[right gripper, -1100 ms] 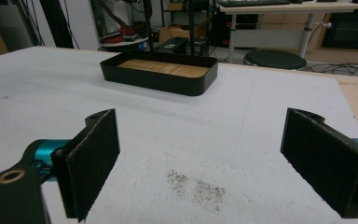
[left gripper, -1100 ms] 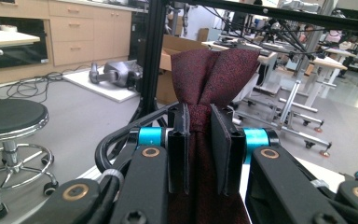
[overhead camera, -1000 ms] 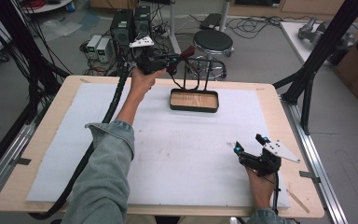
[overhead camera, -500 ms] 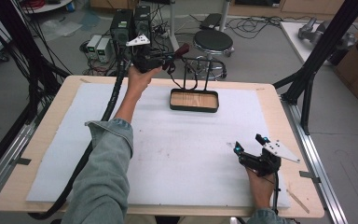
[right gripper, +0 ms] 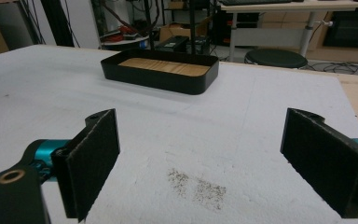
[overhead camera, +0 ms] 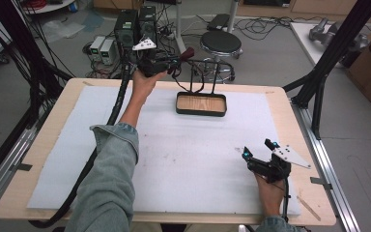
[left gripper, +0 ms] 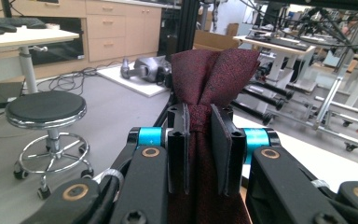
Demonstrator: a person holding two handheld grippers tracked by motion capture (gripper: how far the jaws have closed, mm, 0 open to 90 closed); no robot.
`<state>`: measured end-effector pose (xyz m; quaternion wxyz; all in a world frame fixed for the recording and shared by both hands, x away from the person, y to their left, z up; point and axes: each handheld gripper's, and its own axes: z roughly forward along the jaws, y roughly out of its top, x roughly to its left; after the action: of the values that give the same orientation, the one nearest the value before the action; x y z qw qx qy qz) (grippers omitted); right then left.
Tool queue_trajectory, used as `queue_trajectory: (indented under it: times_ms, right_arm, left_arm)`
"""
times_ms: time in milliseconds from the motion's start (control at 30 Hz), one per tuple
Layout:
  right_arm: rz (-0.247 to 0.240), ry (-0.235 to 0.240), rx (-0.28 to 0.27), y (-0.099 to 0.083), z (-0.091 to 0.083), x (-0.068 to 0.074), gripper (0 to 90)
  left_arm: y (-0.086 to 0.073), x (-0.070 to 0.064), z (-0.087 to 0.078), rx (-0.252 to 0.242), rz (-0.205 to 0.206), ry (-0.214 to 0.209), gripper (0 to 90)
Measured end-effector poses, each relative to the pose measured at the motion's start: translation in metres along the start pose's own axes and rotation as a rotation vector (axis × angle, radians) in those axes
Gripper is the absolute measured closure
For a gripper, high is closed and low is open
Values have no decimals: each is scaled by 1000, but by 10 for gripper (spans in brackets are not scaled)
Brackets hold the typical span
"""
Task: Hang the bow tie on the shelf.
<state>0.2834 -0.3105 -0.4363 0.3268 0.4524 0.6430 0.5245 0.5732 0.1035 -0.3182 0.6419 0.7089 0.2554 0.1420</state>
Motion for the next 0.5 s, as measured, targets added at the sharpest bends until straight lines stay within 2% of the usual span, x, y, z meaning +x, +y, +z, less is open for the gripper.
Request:
queue_trajectory:
  times_ms: [300,500]
  right_arm:
    - [-2,0,1,0,0,0,108]
    - [-2,0,1,0,0,0,108]
  left_arm:
    - [-2,-2,-1,4,23,7,756]
    - [-2,-2,-1,-10,23,4,726]
